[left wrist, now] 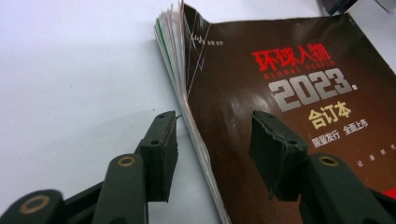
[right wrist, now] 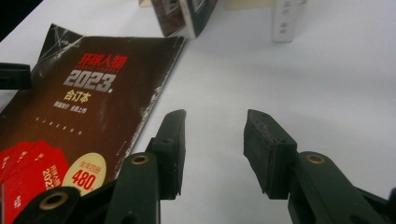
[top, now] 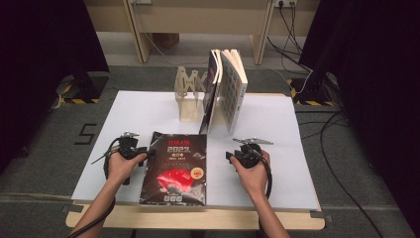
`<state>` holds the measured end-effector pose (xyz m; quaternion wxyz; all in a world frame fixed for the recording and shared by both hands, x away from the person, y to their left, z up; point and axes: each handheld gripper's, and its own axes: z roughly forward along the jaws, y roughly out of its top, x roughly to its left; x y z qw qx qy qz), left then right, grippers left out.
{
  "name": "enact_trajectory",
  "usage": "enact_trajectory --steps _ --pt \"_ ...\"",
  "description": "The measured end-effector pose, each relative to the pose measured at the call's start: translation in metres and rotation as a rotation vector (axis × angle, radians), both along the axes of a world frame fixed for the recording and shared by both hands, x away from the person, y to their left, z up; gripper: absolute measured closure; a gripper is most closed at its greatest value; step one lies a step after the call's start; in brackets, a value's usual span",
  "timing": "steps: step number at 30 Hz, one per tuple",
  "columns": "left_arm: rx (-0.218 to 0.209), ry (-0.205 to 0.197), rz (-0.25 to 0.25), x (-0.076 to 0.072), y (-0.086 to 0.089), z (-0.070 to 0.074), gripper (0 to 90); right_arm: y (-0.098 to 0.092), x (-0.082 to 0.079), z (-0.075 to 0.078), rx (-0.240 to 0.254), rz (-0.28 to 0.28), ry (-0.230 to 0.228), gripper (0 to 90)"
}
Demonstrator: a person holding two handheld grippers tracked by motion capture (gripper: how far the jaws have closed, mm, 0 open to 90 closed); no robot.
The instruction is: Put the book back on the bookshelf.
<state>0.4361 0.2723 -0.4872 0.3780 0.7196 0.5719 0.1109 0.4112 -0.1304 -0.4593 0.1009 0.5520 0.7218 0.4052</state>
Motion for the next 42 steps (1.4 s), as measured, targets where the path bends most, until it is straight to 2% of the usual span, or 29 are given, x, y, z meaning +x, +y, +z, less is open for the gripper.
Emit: enact_trajectory --steps 5,6,9,13,19,23,36,42 --pt "-0.01 -0.001 -0.008 0.0 0.0 -0.001 56.3 0.013 0.002 -0.004 0.002 0.032 0.032 59.0" --pt "0.001 -0.003 -0.014 0.0 -0.001 -0.002 58.3 0.021 0.003 -0.005 0.004 0.055 0.043 59.1" --pt "0.032 -0.013 -0.022 0.0 -0.003 -0.001 61.8 0.031 0.005 -0.008 0.008 0.078 0.057 59.1" --pt "0.045 -0.021 -0.033 -0.001 -0.003 -0.001 66.0 0.039 0.007 -0.012 0.007 0.097 0.075 59.1" --pt "0.053 -0.03 -0.054 -0.001 -0.004 -0.002 67.6 0.042 0.009 -0.015 0.006 0.107 0.102 59.0" --pt "0.08 -0.041 -0.073 -0.002 -0.006 -0.001 68.4 0.04 0.009 -0.015 0.005 0.104 0.098 59.0" --pt "0.103 -0.046 -0.136 -0.008 -0.016 0.001 69.5 0.038 0.009 -0.018 0.016 0.108 0.12 59.0" --pt "0.072 -0.039 -0.129 -0.007 -0.013 -0.001 69.6 0.046 0.008 -0.022 0.022 0.132 0.137 59.9"
